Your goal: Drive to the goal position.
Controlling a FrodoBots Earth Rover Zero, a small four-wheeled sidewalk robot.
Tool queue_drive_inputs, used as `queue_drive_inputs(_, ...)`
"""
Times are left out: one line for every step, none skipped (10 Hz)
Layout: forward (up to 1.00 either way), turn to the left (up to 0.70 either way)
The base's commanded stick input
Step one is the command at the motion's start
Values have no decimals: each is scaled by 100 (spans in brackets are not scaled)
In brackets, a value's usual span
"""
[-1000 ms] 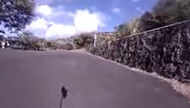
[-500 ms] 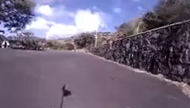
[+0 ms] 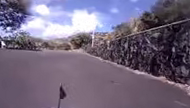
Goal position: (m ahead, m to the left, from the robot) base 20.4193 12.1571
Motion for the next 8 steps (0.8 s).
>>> queue_drive_inputs(63, 0)
queue_drive_inputs(63, 0)
queue_drive_inputs(63, 0)
queue_drive_inputs(63, 0)
queue_drive_inputs(63, 0)
queue_drive_inputs(63, 0)
queue_drive_inputs(63, 0)
queue_drive_inputs(63, 0)
